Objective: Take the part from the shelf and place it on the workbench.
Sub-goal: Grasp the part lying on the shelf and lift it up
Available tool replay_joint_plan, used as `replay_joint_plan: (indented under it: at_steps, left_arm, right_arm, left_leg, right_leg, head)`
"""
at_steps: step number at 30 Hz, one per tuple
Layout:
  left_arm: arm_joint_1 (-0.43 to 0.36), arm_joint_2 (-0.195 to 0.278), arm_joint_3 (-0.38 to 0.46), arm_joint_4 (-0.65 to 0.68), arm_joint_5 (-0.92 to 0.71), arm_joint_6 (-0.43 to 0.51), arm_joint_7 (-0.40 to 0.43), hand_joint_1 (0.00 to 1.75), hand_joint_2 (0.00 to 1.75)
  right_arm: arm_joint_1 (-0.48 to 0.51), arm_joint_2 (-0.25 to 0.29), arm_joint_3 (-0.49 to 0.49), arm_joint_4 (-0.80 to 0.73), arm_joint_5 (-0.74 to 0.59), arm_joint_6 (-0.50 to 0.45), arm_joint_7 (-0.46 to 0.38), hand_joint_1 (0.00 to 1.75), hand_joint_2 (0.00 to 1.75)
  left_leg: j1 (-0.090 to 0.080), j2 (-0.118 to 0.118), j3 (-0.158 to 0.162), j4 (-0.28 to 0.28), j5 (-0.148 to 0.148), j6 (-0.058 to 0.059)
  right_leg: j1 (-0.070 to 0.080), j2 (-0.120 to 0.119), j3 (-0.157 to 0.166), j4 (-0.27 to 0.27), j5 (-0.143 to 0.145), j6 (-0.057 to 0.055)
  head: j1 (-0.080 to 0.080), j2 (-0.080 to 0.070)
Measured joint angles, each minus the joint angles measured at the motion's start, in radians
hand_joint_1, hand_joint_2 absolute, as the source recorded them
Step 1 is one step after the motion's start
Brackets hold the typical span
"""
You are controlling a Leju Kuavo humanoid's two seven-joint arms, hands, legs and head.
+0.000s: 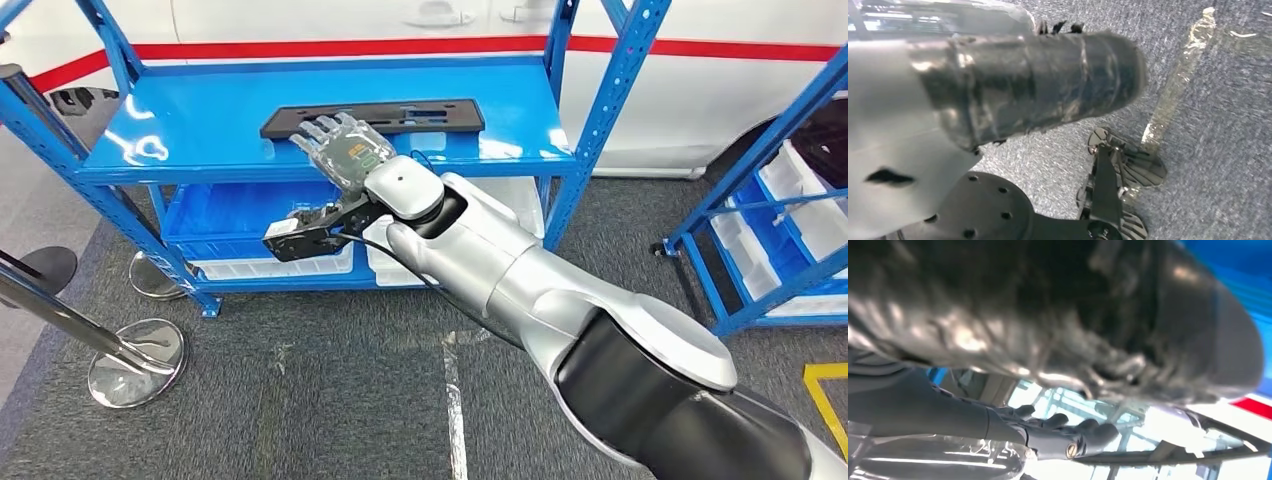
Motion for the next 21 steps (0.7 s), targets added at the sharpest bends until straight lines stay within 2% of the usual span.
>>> replay_joint_plan:
  at_steps: [2, 4, 5, 7, 8, 9, 10, 11, 12, 13, 14, 16, 18, 19, 21]
  left_arm:
    - [0.001, 0.000, 0.000, 0.000, 0.000, 0.000, 0.000, 0.00, 0.00]
    - [0.000, 0.000, 0.000, 0.000, -0.001, 0.000, 0.001, 0.00, 0.00]
    - [0.000, 0.000, 0.000, 0.000, -0.001, 0.000, 0.001, 0.00, 0.00]
    - [-0.001, 0.000, 0.000, 0.000, -0.001, 0.000, 0.002, 0.00, 0.00]
    - [-0.001, 0.000, 0.000, 0.000, -0.002, 0.000, 0.003, 0.00, 0.00]
    - [0.000, 0.000, 0.000, 0.000, -0.002, 0.000, 0.003, 0.00, 0.00]
    - [0.001, 0.000, 0.000, 0.000, -0.003, -0.001, 0.003, 0.00, 0.00]
    - [0.001, 0.000, 0.000, 0.000, -0.004, -0.002, 0.002, 0.00, 0.00]
    - [0.002, 0.002, 0.000, 0.000, -0.006, -0.004, 0.001, 0.00, 0.00]
    - [0.002, 0.003, 0.000, 0.000, -0.008, -0.006, -0.001, 0.00, 0.00]
    - [0.001, 0.005, 0.000, 0.000, -0.010, -0.008, -0.003, 0.00, 0.00]
    - [-0.001, 0.006, -0.001, 0.000, -0.014, -0.011, -0.006, 0.00, 0.00]
    - [0.001, 0.005, -0.001, 0.000, -0.018, -0.012, -0.007, 0.00, 0.00]
    - [0.003, 0.005, -0.002, 0.000, -0.020, -0.013, -0.007, 0.00, 0.00]
    - [0.004, 0.005, -0.002, 0.000, -0.022, -0.014, -0.008, 0.00, 0.00]
  right_arm:
    - [0.000, -0.002, 0.000, 0.000, 0.003, -0.001, -0.001, 0.00, 0.00]
    - [-0.002, -0.003, 0.000, 0.000, 0.005, -0.003, -0.002, 0.00, 0.00]
    - [-0.002, -0.003, 0.000, 0.000, 0.007, -0.003, -0.003, 0.00, 0.00]
    - [-0.001, -0.003, 0.000, 0.000, 0.009, -0.004, -0.007, 0.00, 0.00]
    - [-0.001, -0.003, 0.000, 0.000, 0.011, -0.004, -0.009, 0.00, 0.00]
    - [0.000, -0.003, 0.000, 0.000, 0.013, -0.006, -0.010, 0.00, 0.00]
    - [0.000, -0.004, 0.000, 0.000, 0.014, -0.012, -0.012, 0.00, 0.00]
    - [0.000, -0.005, 0.000, 0.000, 0.012, -0.022, -0.014, 0.00, 0.00]
    - [-0.001, -0.008, 0.000, 0.000, 0.005, -0.036, -0.018, 0.00, 0.00]
    - [-0.001, -0.011, 0.000, 0.000, -0.004, -0.048, -0.023, 0.00, 0.00]
    - [-0.002, -0.015, -0.001, -0.001, -0.016, -0.058, -0.029, 0.00, 0.00]
    - [-0.001, -0.021, -0.002, -0.001, -0.035, -0.062, -0.039, 0.00, 0.00]
    - [0.000, -0.026, -0.003, -0.001, -0.046, -0.056, -0.046, 0.00, 0.00]
    - [-0.002, -0.028, -0.005, -0.001, -0.050, -0.051, -0.049, 0.00, 0.00]
    - [-0.003, -0.033, -0.008, -0.001, -0.057, -0.033, -0.053, 0.00, 0.00]
  left_leg:
    - [0.002, 0.002, 0.001, 0.003, -0.008, -0.007]
    - [0.002, 0.005, -0.022, 0.056, -0.036, -0.013]
    - [0.002, 0.007, -0.050, 0.112, -0.059, -0.015]
    - [0.001, 0.007, -0.125, 0.242, -0.099, -0.017]
    - [0.001, 0.007, -0.155, 0.283, -0.101, -0.016]
    - [0.000, 0.007, -0.167, 0.285, -0.080, -0.012]
    - [-0.002, 0.007, -0.159, 0.248, -0.043, -0.006]
    - [-0.005, 0.007, -0.135, 0.181, 0.004, 0.002]
    - [-0.009, 0.007, -0.106, 0.115, 0.039, 0.011]
    - [-0.014, 0.007, -0.081, 0.058, 0.058, 0.019]
    - [-0.019, 0.007, -0.066, 0.024, 0.062, 0.025]
    - [-0.024, 0.006, -0.056, 0.003, 0.052, 0.029]
    - [-0.017, 0.007, -0.045, -0.011, 0.052, 0.032]
    - [-0.014, 0.009, -0.037, -0.018, 0.052, 0.035]
    - [-0.011, 0.010, -0.025, -0.023, 0.047, 0.042]
  right_leg:
    - [-0.002, 0.001, 0.003, -0.003, -0.004, -0.013]
    - [-0.005, 0.001, 0.014, -0.007, -0.008, -0.025]
    - [-0.004, 0.001, 0.019, -0.007, -0.012, -0.030]
    - [0.001, 0.000, 0.027, -0.007, -0.018, -0.037]
    - [0.004, 0.000, 0.031, -0.007, -0.022, -0.039]
    - [0.006, 0.002, 0.036, -0.007, -0.026, -0.041]
    - [0.009, 0.003, 0.043, -0.007, -0.030, -0.041]
    - [0.010, 0.005, 0.051, -0.007, -0.036, -0.041]
    - [0.012, 0.005, 0.057, -0.008, -0.040, -0.039]
    - [0.013, 0.006, 0.060, -0.008, -0.044, -0.037]
    - [0.013, 0.005, 0.060, -0.009, -0.046, -0.033]
    - [0.012, 0.004, 0.058, -0.013, -0.047, -0.024]
    - [0.014, 0.001, 0.056, -0.006, -0.057, -0.013]
    - [0.014, 0.000, 0.046, 0.020, -0.072, -0.008]
    - [0.010, -0.002, -0.010, 0.132, -0.118, 0.002]
  head:
    - [-0.002, 0.000]
    - [-0.004, 0.000]
    - [-0.005, 0.000]
    - [-0.006, 0.000]
    - [-0.007, 0.000]
    - [-0.007, 0.000]
    - [-0.007, 0.000]
    - [-0.007, 0.000]
    - [-0.006, 0.000]
    - [-0.005, 0.000]
    - [-0.005, 0.000]
    - [-0.006, 0.000]
    - [-0.006, 0.000]
    - [-0.005, 0.000]
    - [-0.003, 0.000]
